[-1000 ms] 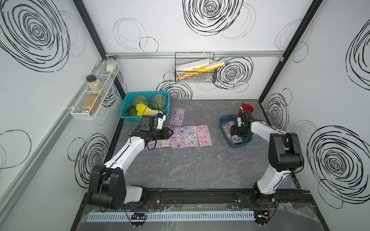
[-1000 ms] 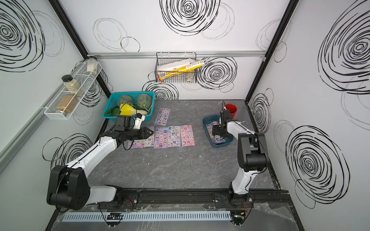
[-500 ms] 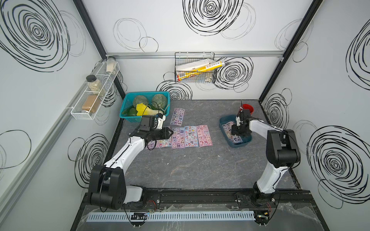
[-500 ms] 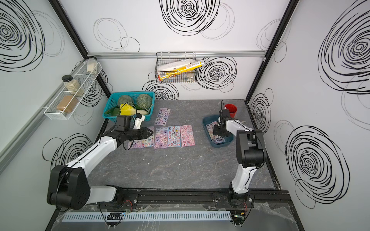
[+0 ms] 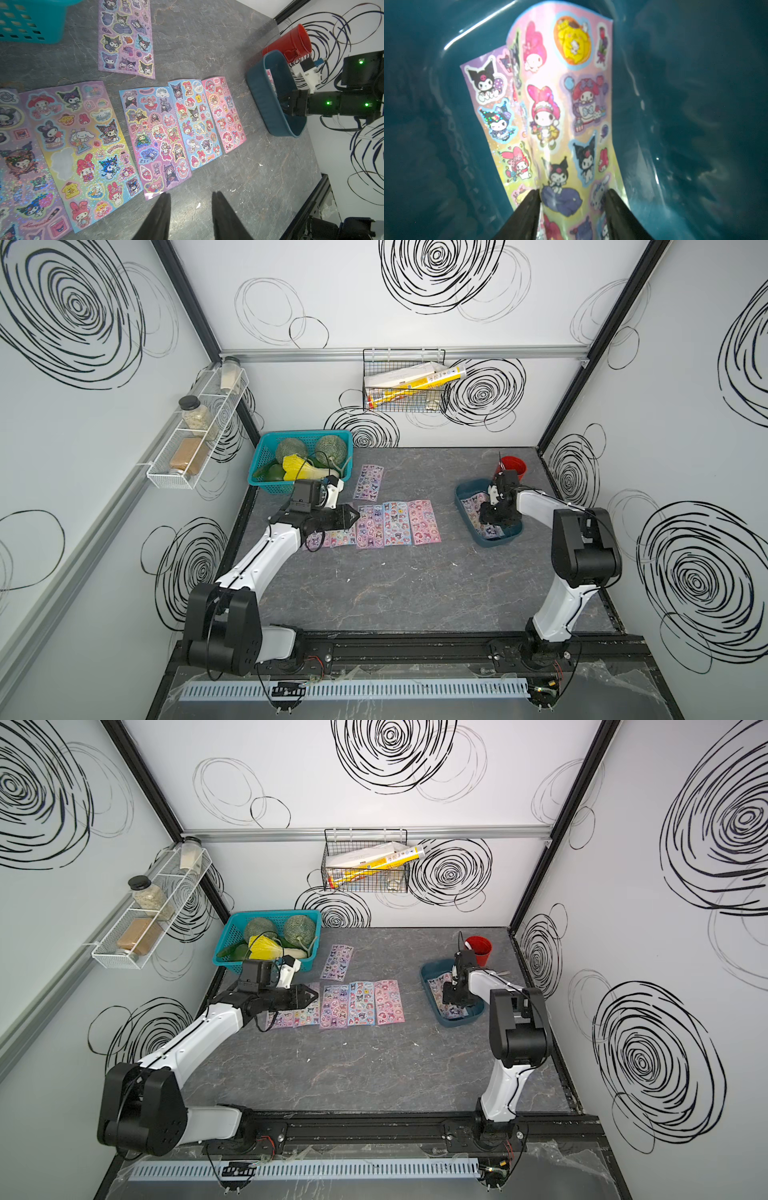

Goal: Take the stickers out of the storage box
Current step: Pick up the sticker from the storage box.

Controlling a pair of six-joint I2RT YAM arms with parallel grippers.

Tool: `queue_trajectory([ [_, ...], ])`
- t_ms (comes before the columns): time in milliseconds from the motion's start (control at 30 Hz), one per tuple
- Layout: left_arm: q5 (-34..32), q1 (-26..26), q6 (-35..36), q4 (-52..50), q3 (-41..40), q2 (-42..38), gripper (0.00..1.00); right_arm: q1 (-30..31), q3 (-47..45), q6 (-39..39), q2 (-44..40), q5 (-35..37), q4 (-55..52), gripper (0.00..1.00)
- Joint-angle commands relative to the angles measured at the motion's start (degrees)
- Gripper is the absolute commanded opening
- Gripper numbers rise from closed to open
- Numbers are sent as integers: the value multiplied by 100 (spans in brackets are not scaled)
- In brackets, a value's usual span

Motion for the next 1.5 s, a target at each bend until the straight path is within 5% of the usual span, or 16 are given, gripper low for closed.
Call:
queue_trajectory([
  [0, 75, -16, 50, 152, 48, -6, 39, 21, -27, -5, -56, 48, -153, 48],
  [500, 207, -30, 15, 197, -9, -91, 39, 23, -218, 34, -1075, 58, -353, 39],
  [1033, -70, -119, 58, 96, -5, 263, 39, 23, -191, 26, -989, -490, 115, 36],
  [1267, -445, -805, -38, -103, 662, 755, 39, 17, -450, 21, -1544, -520, 131, 35],
  [1467, -142, -1660, -1076, 602, 1366, 1245, 39, 23, -720, 187, -2259, -1042, 195, 34],
])
